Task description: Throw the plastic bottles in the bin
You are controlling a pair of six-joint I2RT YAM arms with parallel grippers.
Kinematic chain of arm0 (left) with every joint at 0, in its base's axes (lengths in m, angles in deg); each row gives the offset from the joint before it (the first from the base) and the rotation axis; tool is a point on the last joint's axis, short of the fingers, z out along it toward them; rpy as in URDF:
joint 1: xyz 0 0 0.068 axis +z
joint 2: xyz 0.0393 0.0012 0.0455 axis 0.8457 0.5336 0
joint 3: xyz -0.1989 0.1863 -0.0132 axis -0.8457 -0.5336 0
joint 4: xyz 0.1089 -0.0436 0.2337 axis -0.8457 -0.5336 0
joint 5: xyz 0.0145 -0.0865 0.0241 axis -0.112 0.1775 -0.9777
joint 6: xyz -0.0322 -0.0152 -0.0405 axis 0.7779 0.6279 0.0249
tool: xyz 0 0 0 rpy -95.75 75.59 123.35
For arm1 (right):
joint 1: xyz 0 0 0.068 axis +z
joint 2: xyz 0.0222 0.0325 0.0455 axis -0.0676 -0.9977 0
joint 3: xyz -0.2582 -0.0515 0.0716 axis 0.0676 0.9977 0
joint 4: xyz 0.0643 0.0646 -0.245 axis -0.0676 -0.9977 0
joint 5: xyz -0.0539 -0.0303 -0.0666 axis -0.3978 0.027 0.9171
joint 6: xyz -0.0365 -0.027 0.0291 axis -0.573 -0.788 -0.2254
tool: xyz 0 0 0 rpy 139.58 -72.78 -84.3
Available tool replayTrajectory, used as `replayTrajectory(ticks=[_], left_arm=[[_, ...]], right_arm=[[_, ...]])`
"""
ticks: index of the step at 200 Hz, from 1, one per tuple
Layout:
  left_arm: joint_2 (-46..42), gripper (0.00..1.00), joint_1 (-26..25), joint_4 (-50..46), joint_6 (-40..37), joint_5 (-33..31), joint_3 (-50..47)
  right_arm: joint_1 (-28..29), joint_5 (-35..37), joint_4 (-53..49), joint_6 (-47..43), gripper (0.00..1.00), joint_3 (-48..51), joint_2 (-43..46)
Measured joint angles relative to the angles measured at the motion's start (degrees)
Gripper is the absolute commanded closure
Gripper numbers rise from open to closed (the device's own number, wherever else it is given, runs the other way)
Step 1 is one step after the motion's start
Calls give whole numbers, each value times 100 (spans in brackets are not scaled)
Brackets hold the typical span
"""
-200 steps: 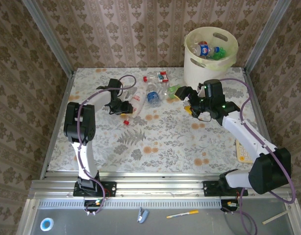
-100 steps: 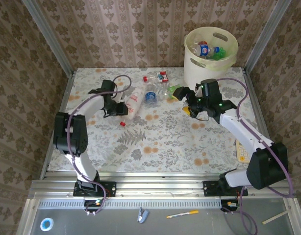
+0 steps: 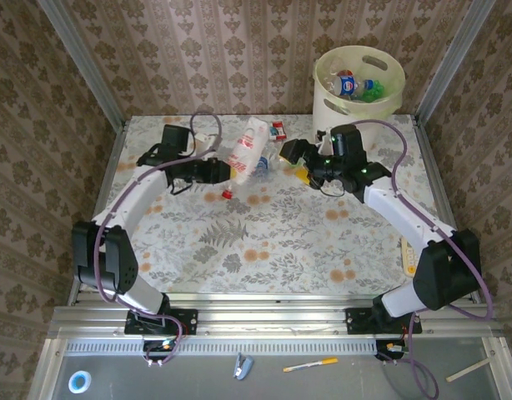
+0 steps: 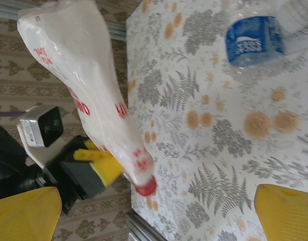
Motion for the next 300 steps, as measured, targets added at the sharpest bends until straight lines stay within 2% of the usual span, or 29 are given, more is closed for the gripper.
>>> replayTrajectory(ticks=[53,80,149,165,233,250,279,300], left_arm=[[192,85,-695,544,435,890,2],[302,85,-804,656,529,1123,2],[428,85,-1019,726,597,1364,9],[466,85,-1034,726,597,1384,9],[599,85,-1045,640,597,1447,96],[643,85,-1043,621,595,1486,129],[706,85,-1036,603,595,1517,177],[715,85,-1034,586,592,1537,192]], right_arm=[[48,-37,262,-225,2,-11,-79],[48,15,269,-328,11,-11,-76],[48,142,498,-321,43,-9,-79],[48,197,518,-330,47,-9,-79],[4,328,557,-264,52,243,109],[-13,334,560,-260,52,332,219],[-46,354,555,-232,45,483,396],[-57,354,555,-225,49,553,516]])
